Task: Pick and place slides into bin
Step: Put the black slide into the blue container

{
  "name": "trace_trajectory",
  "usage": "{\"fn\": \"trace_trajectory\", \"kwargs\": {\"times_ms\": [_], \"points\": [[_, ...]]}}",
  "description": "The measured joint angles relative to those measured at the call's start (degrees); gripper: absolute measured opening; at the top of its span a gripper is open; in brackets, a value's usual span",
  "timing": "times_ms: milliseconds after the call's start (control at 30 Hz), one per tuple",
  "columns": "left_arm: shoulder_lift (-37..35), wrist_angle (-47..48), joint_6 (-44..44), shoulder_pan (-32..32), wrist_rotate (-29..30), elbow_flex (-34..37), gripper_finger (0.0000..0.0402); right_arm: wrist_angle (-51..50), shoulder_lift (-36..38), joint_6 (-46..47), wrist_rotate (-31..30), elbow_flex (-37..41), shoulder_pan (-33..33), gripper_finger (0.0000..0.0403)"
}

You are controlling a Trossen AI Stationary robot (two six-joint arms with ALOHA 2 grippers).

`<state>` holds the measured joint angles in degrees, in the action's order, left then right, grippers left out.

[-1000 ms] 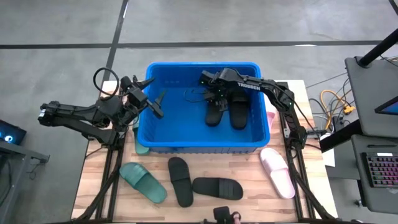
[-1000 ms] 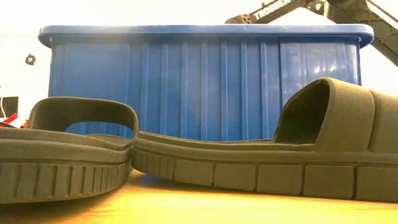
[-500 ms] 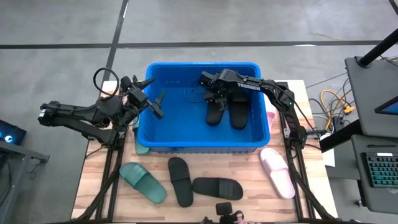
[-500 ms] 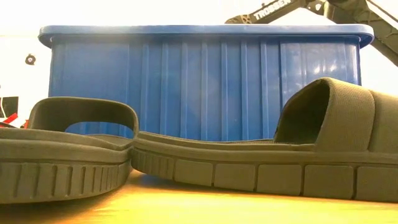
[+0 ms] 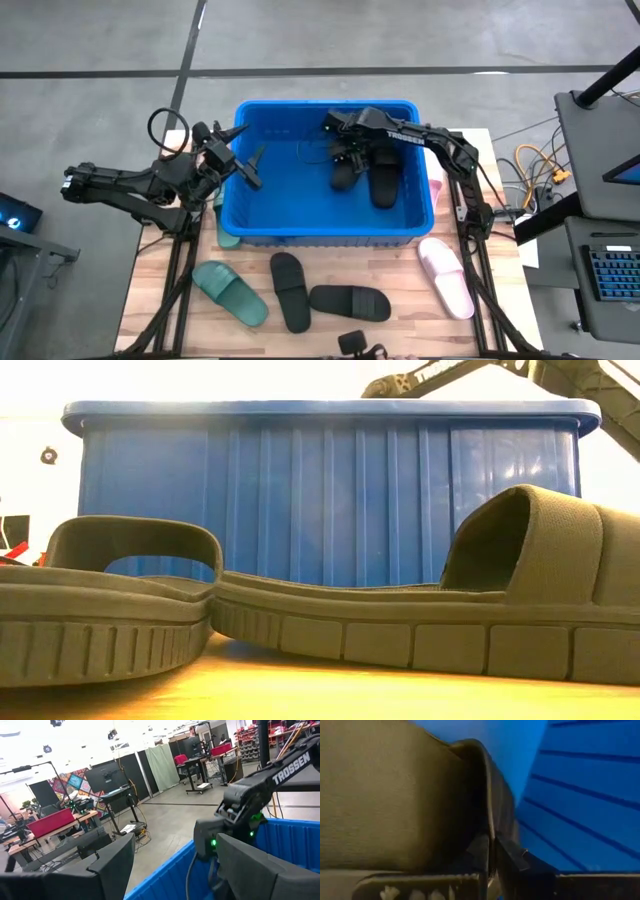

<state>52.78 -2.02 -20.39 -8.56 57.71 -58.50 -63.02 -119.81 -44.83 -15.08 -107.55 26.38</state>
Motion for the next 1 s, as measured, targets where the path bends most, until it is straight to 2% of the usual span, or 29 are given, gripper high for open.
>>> {"fn": "trace_trajectory", "kwargs": {"times_ms": [133,267,500,700,1000], "points": [[-0.07,0.0,0.01,0.01,-0.02,0.0,0.0263,1.11,2.6,-1.28,3.37,0.0,-0.32,0.001],[-0.08,0.0,0.02,0.04,0.0,0.0,0.0263,0.69,3.55,-1.9,9.47,0.0,-0.34,0.0009],[0.01,-0.05,0.19,0.04,0.0,0.0,0.0263,0.87,3.78,-7.37,11.76,1.81,-0.38,0.0009],[0.04,-0.15,0.36,0.02,0.0,0.0,0.0263,1.05,4.13,-11.12,11.49,6.07,0.14,0.0009],[0.43,-0.55,0.54,0.02,0.02,0.0,0.0263,9.76,4.37,-10.7,3.74,8.5,0.23,0.0009]]}}
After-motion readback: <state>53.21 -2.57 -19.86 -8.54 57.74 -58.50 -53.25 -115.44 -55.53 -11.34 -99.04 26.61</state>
